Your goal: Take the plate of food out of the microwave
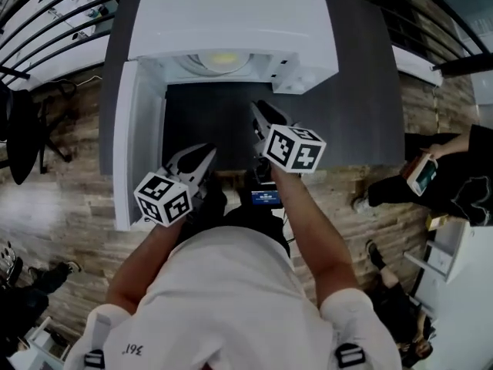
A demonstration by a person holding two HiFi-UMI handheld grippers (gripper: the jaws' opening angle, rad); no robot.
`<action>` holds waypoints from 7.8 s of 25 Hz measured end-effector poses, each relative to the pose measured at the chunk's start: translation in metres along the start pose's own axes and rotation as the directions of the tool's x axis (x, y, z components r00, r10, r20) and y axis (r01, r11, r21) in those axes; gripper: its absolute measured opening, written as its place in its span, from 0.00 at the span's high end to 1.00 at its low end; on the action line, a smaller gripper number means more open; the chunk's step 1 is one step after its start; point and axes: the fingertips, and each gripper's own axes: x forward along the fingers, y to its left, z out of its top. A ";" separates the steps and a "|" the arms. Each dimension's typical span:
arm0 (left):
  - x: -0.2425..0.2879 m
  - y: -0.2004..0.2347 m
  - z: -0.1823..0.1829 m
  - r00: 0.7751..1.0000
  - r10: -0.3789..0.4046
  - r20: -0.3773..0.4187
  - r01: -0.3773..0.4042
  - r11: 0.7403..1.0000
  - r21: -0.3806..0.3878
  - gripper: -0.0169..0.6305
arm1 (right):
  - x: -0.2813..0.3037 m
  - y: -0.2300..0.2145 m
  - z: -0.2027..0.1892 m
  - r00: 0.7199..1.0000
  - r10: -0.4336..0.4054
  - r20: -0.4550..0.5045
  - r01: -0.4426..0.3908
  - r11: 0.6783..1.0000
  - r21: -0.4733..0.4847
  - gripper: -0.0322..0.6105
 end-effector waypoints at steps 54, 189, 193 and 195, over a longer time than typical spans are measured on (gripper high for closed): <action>0.061 0.029 -0.032 0.978 0.205 0.043 -0.174 0.910 -0.377 0.92 | 0.146 -0.065 0.025 0.979 -0.158 -0.131 0.190 0.939 0.286 0.89; 0.241 -0.094 -0.095 0.948 -0.262 -0.180 0.149 0.866 -0.478 0.91 | -0.187 -0.236 -0.045 0.917 -0.397 -0.035 0.373 0.824 0.427 0.90; 0.267 -0.103 -0.102 0.934 -0.281 -0.221 0.156 0.876 -0.455 0.91 | -0.195 -0.262 -0.042 0.902 -0.430 -0.038 0.402 0.805 0.436 0.90; 0.280 -0.106 -0.105 0.929 -0.287 -0.235 0.159 0.881 -0.446 0.91 | -0.197 -0.274 -0.041 0.896 -0.443 -0.044 0.416 0.798 0.437 0.90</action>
